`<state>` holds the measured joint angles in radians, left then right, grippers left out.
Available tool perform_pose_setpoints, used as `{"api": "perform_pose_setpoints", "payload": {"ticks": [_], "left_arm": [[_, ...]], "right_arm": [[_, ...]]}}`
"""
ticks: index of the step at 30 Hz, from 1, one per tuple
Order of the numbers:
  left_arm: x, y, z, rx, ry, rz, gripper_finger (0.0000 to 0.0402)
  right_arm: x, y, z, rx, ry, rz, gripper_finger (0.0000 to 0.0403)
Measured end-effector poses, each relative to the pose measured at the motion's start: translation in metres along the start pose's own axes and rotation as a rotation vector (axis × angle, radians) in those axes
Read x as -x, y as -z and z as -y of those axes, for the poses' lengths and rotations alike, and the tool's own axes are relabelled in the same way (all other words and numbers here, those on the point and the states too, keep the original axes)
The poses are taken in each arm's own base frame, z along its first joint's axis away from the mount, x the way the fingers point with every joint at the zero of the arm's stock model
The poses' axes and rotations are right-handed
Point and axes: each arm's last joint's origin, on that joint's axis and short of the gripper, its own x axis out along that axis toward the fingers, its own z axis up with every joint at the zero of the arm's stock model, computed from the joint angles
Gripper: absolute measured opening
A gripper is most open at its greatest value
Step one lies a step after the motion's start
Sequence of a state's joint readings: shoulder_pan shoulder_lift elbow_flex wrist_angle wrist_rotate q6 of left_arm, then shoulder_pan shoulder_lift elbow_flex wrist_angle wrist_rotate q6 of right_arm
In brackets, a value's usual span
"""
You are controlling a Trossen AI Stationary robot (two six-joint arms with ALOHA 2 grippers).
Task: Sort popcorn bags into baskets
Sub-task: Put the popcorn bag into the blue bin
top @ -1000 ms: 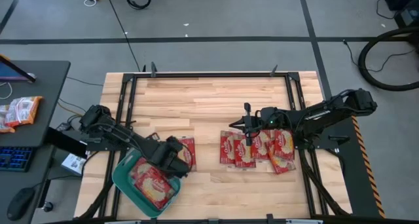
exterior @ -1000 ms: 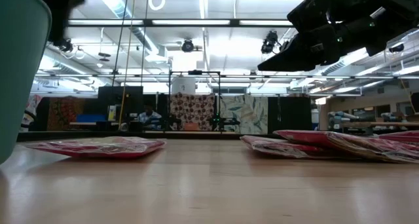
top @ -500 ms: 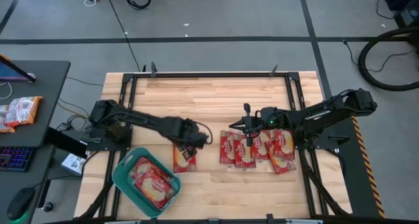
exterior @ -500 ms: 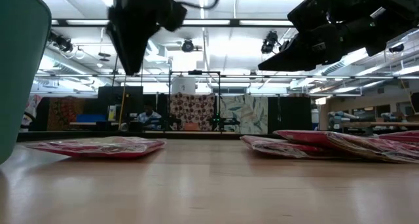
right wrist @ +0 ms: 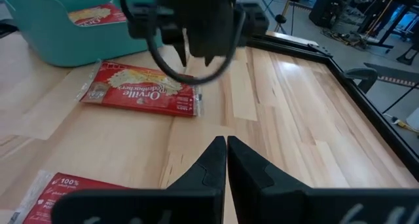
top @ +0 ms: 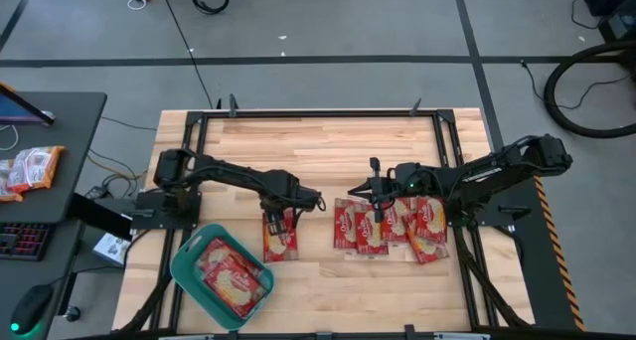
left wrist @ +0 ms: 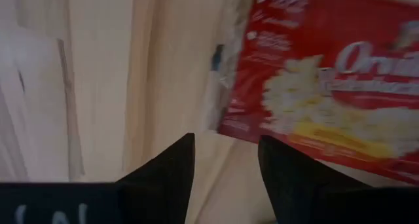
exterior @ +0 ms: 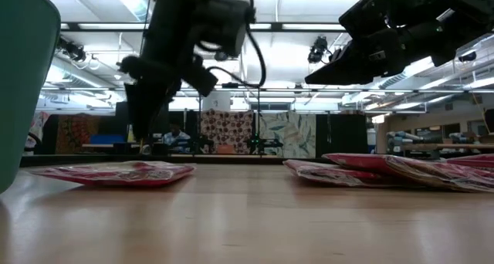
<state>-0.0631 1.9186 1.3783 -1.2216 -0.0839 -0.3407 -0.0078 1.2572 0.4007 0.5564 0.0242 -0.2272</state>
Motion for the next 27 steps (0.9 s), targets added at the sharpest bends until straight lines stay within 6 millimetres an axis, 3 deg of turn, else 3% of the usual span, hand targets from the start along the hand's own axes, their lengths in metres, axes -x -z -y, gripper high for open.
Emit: {"api": "perform_pose_setpoints", "payload": {"ticks": [12, 18, 27], "left_arm": [[-0.047, 0.002, -0.019, 0.0, 0.098, -0.019, 0.0173], [-0.058, 0.006, -0.02, 0.016, 0.145, -0.006, 0.0169], [-0.059, 0.005, -0.016, 0.044, 0.152, 0.007, 0.0087]], "right_arm": [[0.0, 0.0, 0.0, -0.006, 0.0, 0.002, 0.002], [0.0, 0.0, 0.0, -0.006, 0.0, 0.003, 0.002], [0.0, 0.0, 0.0, 0.0, 0.0, 0.004, 0.002]]}}
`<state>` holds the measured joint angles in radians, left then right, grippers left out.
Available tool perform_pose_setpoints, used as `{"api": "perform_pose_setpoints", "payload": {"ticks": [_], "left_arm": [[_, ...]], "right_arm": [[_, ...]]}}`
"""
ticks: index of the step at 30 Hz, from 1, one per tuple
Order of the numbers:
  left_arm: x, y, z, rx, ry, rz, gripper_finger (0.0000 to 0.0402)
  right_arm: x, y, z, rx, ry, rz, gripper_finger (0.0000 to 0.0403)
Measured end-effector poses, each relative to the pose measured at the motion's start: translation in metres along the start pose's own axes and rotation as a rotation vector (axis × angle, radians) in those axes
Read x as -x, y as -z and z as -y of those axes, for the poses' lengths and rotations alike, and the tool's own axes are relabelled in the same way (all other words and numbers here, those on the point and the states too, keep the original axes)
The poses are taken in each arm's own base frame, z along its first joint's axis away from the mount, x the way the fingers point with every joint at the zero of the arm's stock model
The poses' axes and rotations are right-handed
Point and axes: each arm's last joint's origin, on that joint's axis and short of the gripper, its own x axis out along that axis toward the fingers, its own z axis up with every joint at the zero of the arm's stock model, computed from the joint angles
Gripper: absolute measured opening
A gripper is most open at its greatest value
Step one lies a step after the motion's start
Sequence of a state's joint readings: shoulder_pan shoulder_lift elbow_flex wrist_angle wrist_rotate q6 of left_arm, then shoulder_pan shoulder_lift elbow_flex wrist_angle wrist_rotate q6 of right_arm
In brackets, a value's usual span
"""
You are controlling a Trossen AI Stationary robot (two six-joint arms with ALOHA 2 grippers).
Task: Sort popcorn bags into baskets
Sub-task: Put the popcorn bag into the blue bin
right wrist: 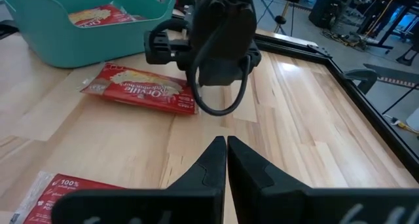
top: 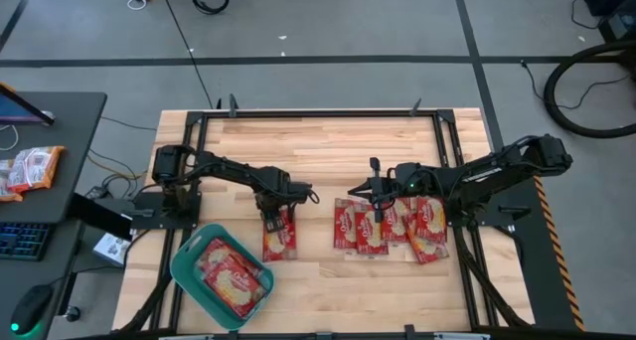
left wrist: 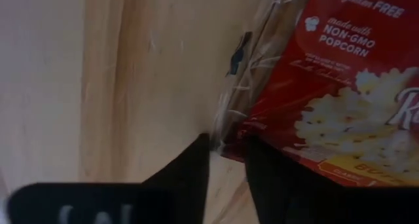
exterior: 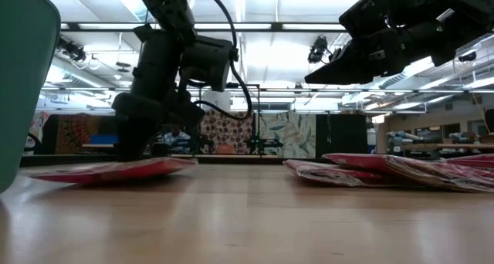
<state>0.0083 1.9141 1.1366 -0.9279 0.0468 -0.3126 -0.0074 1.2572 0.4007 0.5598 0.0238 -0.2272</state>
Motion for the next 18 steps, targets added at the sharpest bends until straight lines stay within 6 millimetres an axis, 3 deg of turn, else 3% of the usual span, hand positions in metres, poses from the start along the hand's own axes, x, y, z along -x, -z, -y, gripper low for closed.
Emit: {"api": "perform_pose_setpoints", "payload": {"ticks": [5, 15, 18], "left_arm": [[0.005, -0.003, 0.001, 0.021, -0.001, 0.009, 0.001], [0.054, -0.017, 0.016, 0.008, 0.095, 0.189, 0.0003], [0.064, -0.019, 0.024, -0.021, 0.105, 0.222, 0.0002]], "right_arm": [[0.0, 0.0, 0.0, 0.0, 0.0, 0.0, 0.002], [0.0, 0.002, 0.0, -0.005, -0.005, -0.017, 0.002], [0.0, 0.008, -0.004, -0.017, -0.084, -0.071, 0.002]]}}
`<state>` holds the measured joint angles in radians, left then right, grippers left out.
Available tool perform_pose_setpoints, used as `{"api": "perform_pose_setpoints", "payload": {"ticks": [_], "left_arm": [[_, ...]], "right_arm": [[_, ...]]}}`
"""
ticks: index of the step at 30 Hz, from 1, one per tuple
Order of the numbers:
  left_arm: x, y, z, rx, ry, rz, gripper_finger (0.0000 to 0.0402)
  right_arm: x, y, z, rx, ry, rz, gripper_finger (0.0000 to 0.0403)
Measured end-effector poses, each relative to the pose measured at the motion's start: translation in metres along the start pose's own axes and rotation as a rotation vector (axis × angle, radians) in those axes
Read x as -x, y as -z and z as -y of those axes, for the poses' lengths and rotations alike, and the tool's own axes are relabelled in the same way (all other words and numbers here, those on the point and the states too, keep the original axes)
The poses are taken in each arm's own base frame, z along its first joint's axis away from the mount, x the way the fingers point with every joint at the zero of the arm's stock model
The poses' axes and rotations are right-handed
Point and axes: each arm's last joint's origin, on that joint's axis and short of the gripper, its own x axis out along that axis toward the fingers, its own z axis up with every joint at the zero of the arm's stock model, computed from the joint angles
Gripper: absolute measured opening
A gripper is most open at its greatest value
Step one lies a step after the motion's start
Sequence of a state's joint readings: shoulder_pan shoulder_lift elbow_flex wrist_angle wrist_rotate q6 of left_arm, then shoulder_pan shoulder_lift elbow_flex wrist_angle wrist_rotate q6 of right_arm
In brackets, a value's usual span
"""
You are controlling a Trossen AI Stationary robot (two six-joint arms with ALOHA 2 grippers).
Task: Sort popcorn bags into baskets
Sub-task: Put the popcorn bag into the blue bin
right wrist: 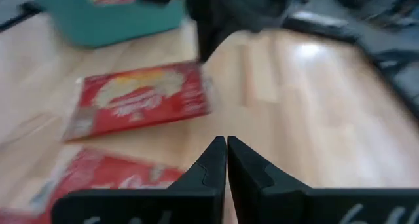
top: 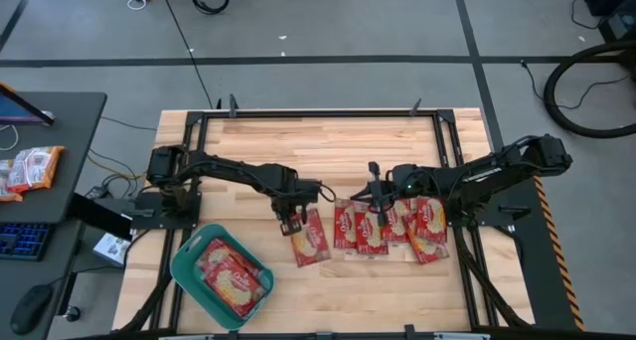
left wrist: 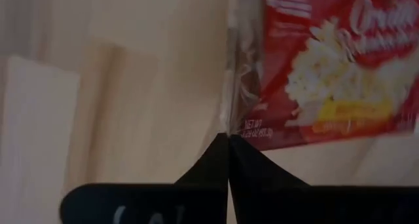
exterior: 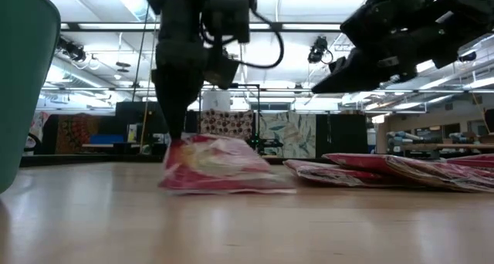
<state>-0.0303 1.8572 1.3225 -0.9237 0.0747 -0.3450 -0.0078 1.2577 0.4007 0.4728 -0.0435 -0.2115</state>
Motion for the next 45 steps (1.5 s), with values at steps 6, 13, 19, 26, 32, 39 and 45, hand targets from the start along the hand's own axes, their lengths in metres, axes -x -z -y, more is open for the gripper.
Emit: {"api": "perform_pose_setpoints", "payload": {"ticks": [6, 13, 19, 26, 32, 39, 45], "left_arm": [[0.007, -0.002, 0.009, -0.015, -0.002, 0.026, 0.0002], [0.019, -0.008, 0.015, -0.026, -0.032, 0.072, 0.0001], [0.031, -0.015, 0.017, -0.036, -0.048, 0.111, 0.0001], [0.045, -0.021, 0.019, -0.048, -0.069, 0.157, 0.0001], [0.048, -0.022, 0.019, -0.047, -0.092, 0.172, 0.0], [0.048, -0.022, 0.019, -0.046, -0.102, 0.176, 0.0], [0.048, -0.022, 0.02, -0.049, -0.107, 0.18, 0.0]], "right_arm": [[0.0, -0.001, 0.002, -0.077, -0.026, 0.017, 0.0027], [-0.018, 0.01, 0.001, -0.13, -0.075, 0.009, 0.0096], [-0.045, 0.012, 0.004, -0.186, -0.123, -0.034, 0.016], [-0.073, 0.017, 0.007, -0.25, -0.16, -0.083, 0.0182], [-0.084, 0.013, 0.006, -0.252, -0.228, -0.068, 0.0171], [-0.083, 0.014, 0.004, -0.296, -0.323, -0.07, 0.0158], [-0.082, 0.011, 0.01, -0.358, -0.337, -0.048, 0.0158]]}}
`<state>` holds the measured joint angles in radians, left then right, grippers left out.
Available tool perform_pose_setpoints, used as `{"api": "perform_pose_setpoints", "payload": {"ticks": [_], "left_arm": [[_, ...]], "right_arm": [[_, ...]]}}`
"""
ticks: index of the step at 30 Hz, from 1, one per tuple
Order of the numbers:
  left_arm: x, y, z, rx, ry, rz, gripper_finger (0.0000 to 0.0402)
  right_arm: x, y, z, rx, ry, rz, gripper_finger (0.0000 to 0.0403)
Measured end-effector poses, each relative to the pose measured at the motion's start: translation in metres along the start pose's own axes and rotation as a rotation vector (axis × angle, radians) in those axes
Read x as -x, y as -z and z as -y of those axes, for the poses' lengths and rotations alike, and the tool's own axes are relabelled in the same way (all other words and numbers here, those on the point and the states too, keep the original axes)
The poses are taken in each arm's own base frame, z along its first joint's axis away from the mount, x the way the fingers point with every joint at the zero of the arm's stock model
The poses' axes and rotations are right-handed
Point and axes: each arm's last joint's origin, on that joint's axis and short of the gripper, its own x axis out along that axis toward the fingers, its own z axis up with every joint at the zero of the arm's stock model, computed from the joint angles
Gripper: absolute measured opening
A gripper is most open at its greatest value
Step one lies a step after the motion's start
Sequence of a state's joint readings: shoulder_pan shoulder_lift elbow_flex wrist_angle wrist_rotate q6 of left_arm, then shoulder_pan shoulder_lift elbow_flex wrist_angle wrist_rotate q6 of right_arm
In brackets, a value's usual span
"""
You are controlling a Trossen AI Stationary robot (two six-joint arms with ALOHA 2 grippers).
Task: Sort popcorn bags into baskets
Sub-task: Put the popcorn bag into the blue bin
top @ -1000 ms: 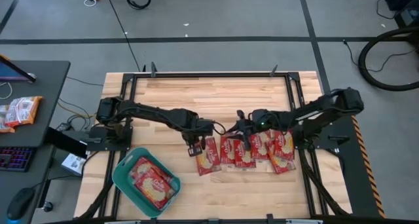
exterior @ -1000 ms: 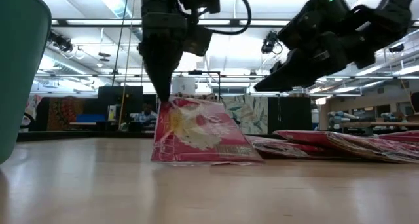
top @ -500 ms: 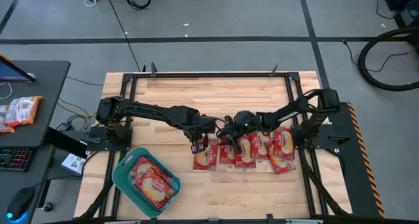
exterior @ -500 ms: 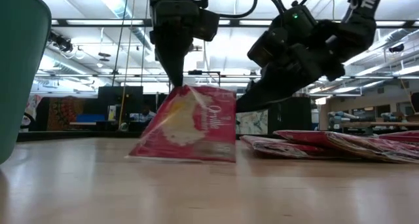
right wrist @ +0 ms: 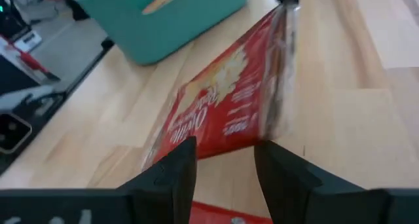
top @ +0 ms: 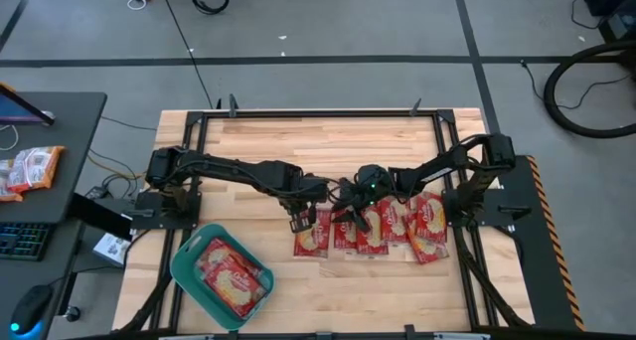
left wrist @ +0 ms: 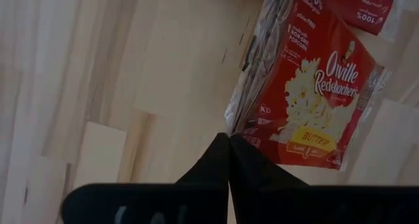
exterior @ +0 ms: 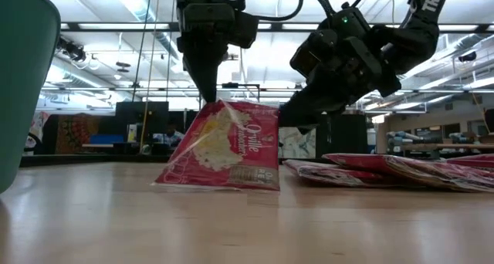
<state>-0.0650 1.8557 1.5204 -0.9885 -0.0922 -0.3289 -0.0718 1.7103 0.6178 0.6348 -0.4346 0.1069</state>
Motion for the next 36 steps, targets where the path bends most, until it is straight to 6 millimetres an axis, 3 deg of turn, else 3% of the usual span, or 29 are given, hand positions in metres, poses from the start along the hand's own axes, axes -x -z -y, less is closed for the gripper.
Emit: {"api": "perform_pose_setpoints", "payload": {"ticks": [9, 19, 23, 32, 36], "left_arm": [[0.0, -0.002, 0.002, -0.001, 0.0, 0.025, 0.0], [0.0, -0.003, 0.002, 0.001, 0.019, 0.038, 0.0009], [0.0, -0.005, 0.002, 0.042, 0.09, 0.029, 0.0049], [-0.002, -0.012, -0.005, 0.095, 0.221, 0.037, 0.018], [-0.005, -0.013, -0.007, 0.103, 0.237, 0.024, 0.0205]], "right_arm": [[0.001, -0.005, 0.004, -0.036, 0.078, 0.054, 0.0144], [0.001, -0.005, 0.004, 0.018, 0.096, 0.053, 0.0014], [0.0, -0.004, 0.002, 0.029, 0.093, 0.051, 0.0018], [-0.004, -0.006, -0.009, 0.146, 0.066, 0.073, 0.0011], [-0.006, -0.009, -0.013, 0.17, 0.091, 0.102, 0.0013]]}}
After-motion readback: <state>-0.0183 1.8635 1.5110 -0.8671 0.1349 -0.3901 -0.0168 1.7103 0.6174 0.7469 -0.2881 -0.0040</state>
